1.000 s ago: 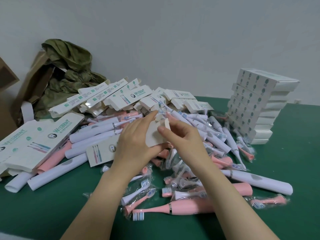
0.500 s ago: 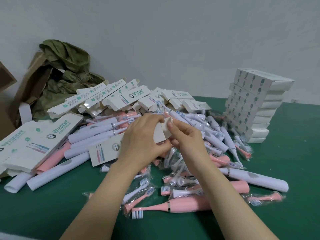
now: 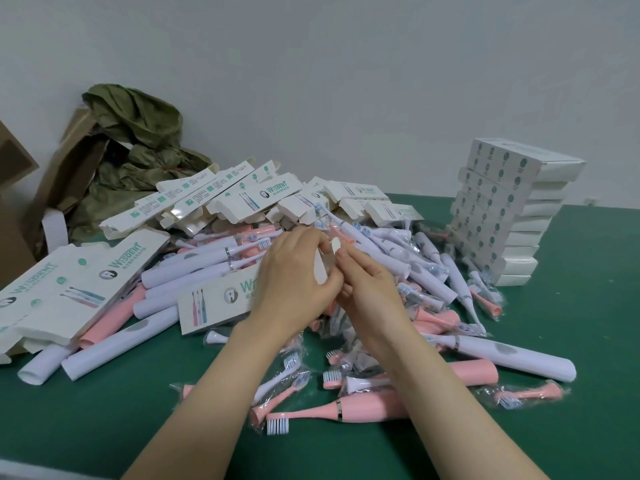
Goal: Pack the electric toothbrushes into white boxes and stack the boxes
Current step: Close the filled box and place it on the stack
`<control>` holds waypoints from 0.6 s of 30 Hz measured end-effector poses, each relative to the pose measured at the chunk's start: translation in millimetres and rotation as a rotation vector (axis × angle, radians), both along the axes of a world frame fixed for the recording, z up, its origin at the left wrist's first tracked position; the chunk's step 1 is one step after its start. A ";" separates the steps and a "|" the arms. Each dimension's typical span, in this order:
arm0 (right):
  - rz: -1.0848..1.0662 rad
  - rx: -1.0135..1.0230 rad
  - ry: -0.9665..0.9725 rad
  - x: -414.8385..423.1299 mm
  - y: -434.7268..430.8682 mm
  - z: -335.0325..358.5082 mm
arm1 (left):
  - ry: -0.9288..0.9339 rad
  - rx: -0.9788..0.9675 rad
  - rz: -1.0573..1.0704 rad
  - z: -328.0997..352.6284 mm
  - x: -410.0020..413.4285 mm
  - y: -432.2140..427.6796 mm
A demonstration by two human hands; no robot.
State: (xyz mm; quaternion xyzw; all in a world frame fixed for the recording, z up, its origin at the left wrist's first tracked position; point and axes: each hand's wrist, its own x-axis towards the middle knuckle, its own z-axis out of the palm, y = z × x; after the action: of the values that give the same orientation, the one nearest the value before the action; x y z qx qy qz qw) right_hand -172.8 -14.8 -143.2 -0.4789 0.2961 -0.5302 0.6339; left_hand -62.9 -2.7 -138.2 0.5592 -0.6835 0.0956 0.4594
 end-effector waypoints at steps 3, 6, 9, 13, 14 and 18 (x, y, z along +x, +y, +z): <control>-0.061 0.022 0.029 0.3 1.3 0.5 | -0.176 0.117 -0.050 -5.3 12.2 2.8; -0.116 -0.012 0.053 0.6 2.7 0.9 | -0.074 0.103 0.042 -6.3 20.5 8.1; -0.209 -0.152 0.137 6.9 6.9 1.1 | 0.087 0.080 0.047 -5.7 16.9 12.7; -0.317 -0.338 0.239 17.5 14.4 -1.4 | 0.220 0.022 0.048 -4.5 9.4 16.5; -0.344 -0.370 0.246 18.1 14.0 -3.1 | 0.229 0.004 0.042 -4.3 8.6 17.1; -0.402 -0.428 0.265 15.9 12.5 -2.1 | 0.241 -0.016 0.029 -3.8 6.8 17.1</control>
State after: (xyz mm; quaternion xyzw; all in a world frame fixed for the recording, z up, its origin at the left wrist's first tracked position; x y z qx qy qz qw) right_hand -156.9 -2.3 -145.3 -0.5980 0.3465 -0.6282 0.3574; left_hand -56.0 14.4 -142.0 0.5728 -0.6145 0.0399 0.5411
